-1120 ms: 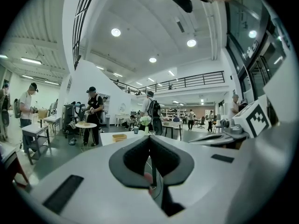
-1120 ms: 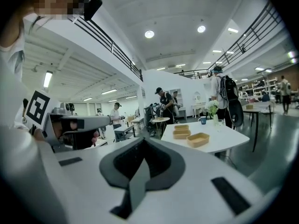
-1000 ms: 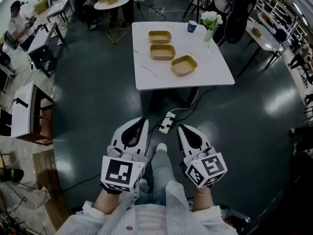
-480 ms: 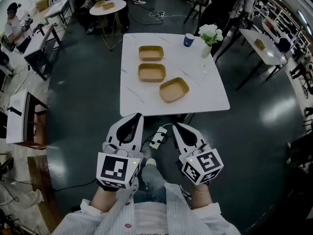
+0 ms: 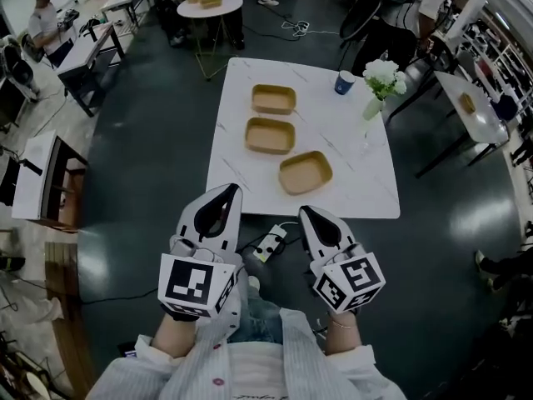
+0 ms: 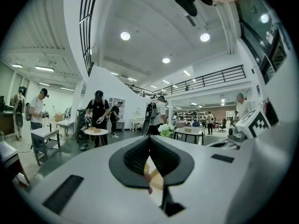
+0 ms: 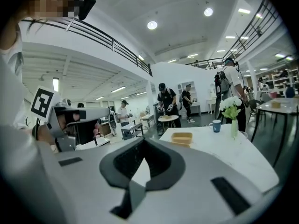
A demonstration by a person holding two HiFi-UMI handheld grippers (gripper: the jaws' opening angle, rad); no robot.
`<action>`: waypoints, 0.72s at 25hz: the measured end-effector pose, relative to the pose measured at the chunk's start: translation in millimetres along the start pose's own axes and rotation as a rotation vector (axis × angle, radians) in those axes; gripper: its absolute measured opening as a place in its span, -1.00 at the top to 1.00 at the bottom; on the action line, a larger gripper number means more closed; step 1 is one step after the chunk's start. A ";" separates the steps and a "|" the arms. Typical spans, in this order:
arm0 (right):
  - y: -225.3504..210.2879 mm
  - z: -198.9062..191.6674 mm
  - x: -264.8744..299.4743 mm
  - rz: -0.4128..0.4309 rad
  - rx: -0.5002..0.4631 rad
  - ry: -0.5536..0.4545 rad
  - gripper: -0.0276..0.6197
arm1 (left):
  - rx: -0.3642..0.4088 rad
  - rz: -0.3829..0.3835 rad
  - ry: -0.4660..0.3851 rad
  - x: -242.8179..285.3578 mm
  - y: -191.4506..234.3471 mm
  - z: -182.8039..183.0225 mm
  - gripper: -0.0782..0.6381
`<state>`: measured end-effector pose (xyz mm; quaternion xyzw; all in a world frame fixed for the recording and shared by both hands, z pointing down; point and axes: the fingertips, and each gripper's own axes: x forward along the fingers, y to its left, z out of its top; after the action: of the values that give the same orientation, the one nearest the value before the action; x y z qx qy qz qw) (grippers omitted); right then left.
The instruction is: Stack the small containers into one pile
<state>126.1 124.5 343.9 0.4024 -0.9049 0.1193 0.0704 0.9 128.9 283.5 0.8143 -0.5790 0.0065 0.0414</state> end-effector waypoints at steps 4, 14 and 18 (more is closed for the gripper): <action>-6.3 -0.4 15.6 0.025 0.004 0.011 0.88 | -0.002 0.031 -0.003 12.2 13.7 3.1 0.73; -39.8 7.2 81.0 -0.028 0.021 0.016 0.88 | -0.002 -0.038 0.005 85.3 53.4 -0.7 0.73; -56.1 17.3 121.2 -0.079 0.039 0.022 0.88 | 0.003 -0.098 0.024 129.3 82.3 1.5 0.73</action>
<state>86.6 -2.8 363.3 0.4377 -0.8851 0.1384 0.0770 -34.3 -19.9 294.5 0.8414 -0.5380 0.0150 0.0476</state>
